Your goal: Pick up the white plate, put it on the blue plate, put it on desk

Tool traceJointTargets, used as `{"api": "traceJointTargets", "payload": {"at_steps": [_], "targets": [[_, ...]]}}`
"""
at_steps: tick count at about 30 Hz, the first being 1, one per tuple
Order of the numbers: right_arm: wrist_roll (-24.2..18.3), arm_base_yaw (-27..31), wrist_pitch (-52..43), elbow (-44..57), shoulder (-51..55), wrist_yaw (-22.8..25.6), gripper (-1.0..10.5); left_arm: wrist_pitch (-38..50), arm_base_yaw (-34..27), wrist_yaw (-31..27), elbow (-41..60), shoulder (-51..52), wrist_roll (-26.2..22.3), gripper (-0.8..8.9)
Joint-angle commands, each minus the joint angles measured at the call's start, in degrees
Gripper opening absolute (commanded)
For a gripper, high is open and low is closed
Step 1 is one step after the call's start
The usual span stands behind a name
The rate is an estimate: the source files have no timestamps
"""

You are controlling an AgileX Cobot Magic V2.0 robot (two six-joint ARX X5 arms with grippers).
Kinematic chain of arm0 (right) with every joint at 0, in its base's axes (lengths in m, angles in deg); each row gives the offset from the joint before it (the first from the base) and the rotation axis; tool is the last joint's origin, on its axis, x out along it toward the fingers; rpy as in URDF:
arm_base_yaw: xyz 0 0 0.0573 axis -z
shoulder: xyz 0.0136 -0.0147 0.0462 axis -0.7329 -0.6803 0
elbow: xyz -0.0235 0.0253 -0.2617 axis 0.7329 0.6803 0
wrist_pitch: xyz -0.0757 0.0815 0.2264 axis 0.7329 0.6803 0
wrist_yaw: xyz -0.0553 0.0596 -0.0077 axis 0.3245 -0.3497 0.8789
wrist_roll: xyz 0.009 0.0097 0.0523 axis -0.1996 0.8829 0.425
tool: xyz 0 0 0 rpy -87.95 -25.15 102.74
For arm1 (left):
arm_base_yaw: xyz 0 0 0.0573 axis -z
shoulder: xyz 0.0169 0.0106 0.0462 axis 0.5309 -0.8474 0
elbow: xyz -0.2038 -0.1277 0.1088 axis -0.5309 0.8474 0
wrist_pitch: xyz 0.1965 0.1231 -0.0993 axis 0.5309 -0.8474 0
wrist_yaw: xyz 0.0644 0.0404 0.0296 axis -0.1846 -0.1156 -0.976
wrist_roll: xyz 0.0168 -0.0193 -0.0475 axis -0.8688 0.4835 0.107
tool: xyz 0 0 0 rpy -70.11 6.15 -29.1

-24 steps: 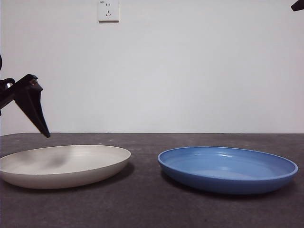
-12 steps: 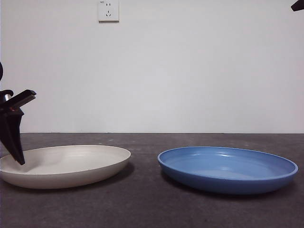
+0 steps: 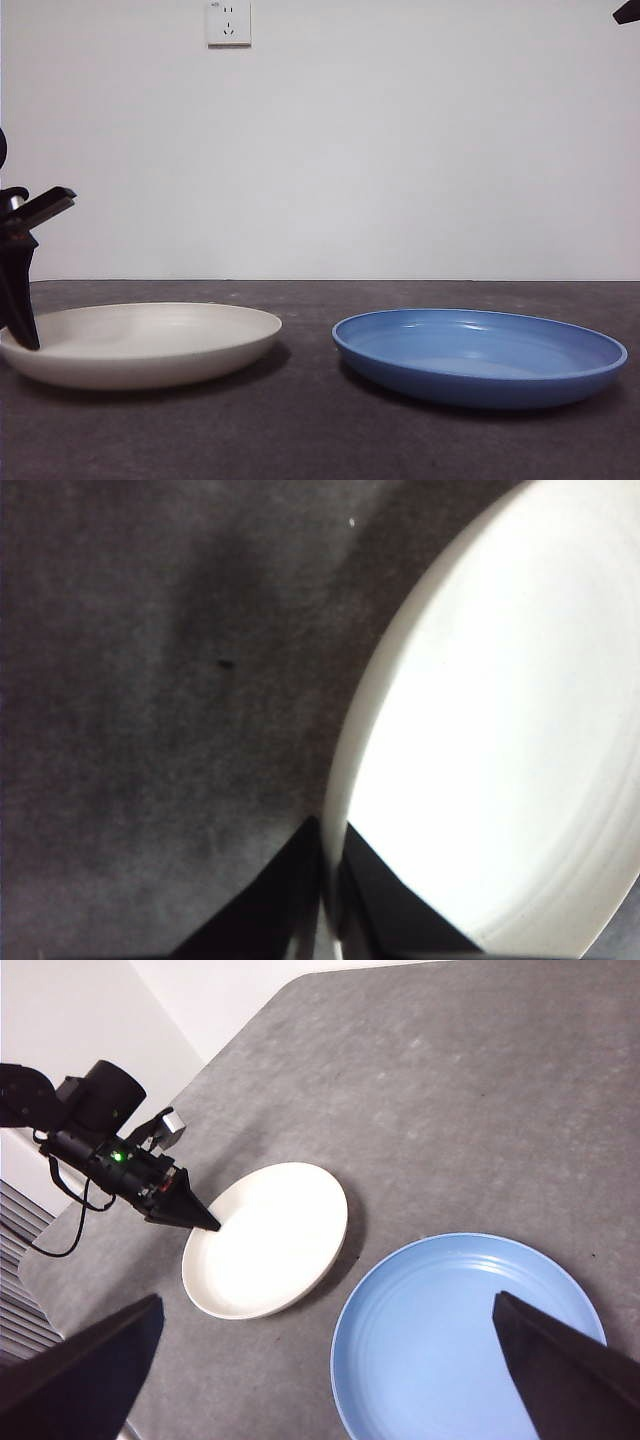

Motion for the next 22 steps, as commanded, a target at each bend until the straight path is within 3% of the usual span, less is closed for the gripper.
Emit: {"api": "traceJointTargets", "payload": {"at_steps": [1,11,17,22], "targets": [[-0.4,-0.2,0.9,-1.1,0.2,0.5,5.7,-1.5,0.5,0.3,-3.7,-1.2,-0.5,0.15],[-1.5,-0.2,10.2,-4.6,2.8,6.9,5.7,-12.4,8.0,0.2,-18.6,-1.2,-0.3,0.15],[-4.9,-0.2,19.0,-9.4,3.1,12.5,5.7,-13.4,15.5,-2.8,-25.0,-1.7,1.1,0.15],[-5.5,-0.2,22.3,-11.8,3.2,13.8,5.7,-13.6,21.5,-3.6,-29.1,-5.2,2.6,0.15]]}}
